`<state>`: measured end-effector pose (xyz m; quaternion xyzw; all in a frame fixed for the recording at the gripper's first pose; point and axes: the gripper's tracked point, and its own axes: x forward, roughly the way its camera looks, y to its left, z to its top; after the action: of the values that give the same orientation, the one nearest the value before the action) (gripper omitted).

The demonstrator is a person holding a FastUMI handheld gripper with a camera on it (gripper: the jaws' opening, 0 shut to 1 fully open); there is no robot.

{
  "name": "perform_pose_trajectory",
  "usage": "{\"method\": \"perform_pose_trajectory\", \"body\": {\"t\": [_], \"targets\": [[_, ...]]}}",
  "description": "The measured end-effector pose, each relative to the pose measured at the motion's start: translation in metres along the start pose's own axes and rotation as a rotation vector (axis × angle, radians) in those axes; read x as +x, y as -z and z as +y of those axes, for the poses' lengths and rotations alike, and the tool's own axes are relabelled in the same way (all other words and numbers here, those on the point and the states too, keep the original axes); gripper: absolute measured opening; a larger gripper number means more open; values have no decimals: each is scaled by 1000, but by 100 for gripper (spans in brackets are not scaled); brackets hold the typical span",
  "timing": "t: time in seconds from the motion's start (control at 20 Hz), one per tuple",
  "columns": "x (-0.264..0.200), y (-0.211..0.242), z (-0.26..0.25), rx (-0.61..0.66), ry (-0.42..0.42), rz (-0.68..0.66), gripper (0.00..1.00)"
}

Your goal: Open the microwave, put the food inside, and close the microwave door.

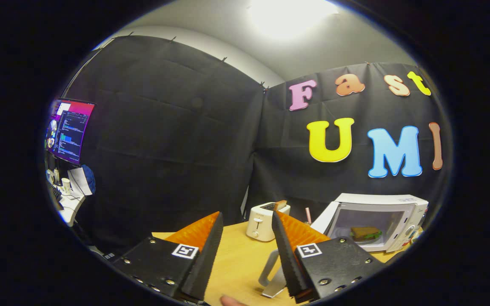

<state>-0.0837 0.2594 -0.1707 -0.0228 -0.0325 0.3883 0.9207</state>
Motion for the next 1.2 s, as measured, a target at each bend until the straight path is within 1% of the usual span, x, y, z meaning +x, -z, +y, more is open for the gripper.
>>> {"method": "perform_pose_trajectory", "body": {"t": [0.05, 0.1, 0.15, 0.2, 0.25, 0.3, 0.35, 0.4, 0.45, 0.5, 0.55, 0.7, 0.85, 1.0, 1.2], "targets": [[6, 13, 7, 13, -2, 18, 51], [10, 26, 4, 21, 19, 39, 48], [17, 39, 7, 34, 19, 58, 31], [21, 52, 10, 53, 12, 86, 23], [24, 66, 9, 68, 11, 117, 18], [28, 69, -3, 60, 63, 144, 18], [27, 82, -16, 79, 95, 150, 3], [33, 93, -19, 104, 95, 175, 9], [37, 108, -26, 119, 121, 204, 10], [40, 116, -26, 146, 105, 221, 9], [36, 117, -26, 156, 106, 223, 1], [23, 108, -45, 68, 152, 191, 1], [11, 104, -63, 84, 186, 185, 1], [-3, 98, -99, 64, 263, 175, 1], [-17, 103, -156, 63, 363, 183, 1]]}}
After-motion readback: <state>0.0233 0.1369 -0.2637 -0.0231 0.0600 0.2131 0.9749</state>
